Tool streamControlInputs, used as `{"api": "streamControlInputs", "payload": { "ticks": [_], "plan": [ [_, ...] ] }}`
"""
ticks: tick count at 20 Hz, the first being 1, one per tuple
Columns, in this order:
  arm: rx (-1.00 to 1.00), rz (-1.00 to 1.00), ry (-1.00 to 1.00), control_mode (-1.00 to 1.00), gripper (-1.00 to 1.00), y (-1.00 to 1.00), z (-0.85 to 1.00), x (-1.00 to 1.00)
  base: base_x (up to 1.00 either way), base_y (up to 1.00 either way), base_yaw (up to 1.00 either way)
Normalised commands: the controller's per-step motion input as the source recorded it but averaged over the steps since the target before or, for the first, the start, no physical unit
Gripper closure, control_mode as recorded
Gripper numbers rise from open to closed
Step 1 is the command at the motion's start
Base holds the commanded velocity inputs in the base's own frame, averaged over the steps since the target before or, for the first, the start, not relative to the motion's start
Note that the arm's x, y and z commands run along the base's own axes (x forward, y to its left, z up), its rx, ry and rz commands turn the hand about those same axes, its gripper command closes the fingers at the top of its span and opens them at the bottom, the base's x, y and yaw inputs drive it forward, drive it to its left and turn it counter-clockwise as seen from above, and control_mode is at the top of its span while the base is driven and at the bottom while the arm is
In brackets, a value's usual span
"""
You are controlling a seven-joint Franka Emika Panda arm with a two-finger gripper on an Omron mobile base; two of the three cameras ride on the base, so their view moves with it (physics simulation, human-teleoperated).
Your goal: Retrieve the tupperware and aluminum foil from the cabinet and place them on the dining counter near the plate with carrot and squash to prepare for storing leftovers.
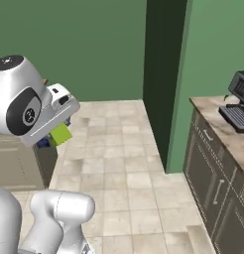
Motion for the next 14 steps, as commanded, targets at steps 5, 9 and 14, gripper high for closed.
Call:
{"api": "streamControlInputs", "payload": {
  "ticks": [5, 9, 14],
  "plan": [
    [0.00, 0.00, 0.00, 1.00, 1.00, 0.00, 0.00, 0.00, 1.00, 0.00, 0.00],
    [0.00, 0.00, 0.00, 1.00, 1.00, 0.00, 0.00, 0.00, 1.00, 0.00, 0.00],
    [0.00, 0.00, 0.00, 1.00, 1.00, 0.00, 0.00, 0.00, 1.00, 0.00, 0.00]
  ]
}}
